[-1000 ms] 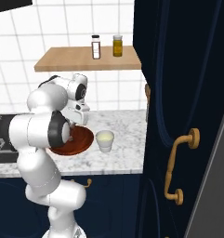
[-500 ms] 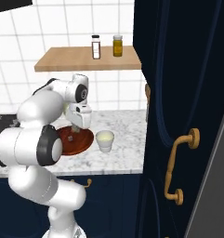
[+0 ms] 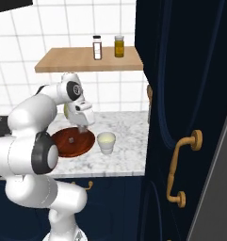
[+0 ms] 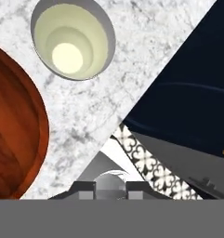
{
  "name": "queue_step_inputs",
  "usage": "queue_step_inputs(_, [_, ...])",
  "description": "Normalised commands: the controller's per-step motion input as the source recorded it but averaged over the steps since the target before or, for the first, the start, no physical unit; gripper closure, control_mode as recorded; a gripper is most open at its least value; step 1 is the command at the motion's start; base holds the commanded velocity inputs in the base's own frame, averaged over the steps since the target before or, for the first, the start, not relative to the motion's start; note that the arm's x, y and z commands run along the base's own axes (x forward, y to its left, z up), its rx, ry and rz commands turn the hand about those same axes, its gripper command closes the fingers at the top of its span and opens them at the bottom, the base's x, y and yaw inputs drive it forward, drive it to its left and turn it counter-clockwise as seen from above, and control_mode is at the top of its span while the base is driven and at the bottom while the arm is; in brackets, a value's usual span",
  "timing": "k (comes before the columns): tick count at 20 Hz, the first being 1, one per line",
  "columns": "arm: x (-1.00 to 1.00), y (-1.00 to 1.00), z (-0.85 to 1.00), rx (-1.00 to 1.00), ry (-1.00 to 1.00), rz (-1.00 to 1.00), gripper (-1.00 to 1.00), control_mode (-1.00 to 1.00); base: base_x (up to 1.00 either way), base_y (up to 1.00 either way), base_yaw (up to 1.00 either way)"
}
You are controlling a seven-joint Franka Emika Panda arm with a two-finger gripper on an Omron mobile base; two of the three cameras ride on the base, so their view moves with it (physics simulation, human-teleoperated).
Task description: Grab a lemon wedge from the fridge and one ice cube from the ice bowl, and put them in the glass of lemonade.
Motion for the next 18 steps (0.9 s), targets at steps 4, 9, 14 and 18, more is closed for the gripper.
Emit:
queue_step_inputs(4, [0.04, -0.64, 0.00, -0.26, 0.03, 0.04, 1.00, -1.00, 0.00, 0.00, 0.00])
queue_step_inputs(9, [0.01, -0.14, 0.00, -0.08, 0.02, 0.19, 1.00, -1.00, 0.00, 0.00, 0.00])
queue_step_inputs(14, [0.13, -0.01, -0.03, 0.00, 0.02, 0.30, 1.00, -1.00, 0.00, 0.00, 0.00])
queue_step_inputs(18, [0.30, -0.18, -0.30, 0.00, 0.07, 0.38, 1.00, -1.00, 0.00, 0.00, 0.00])
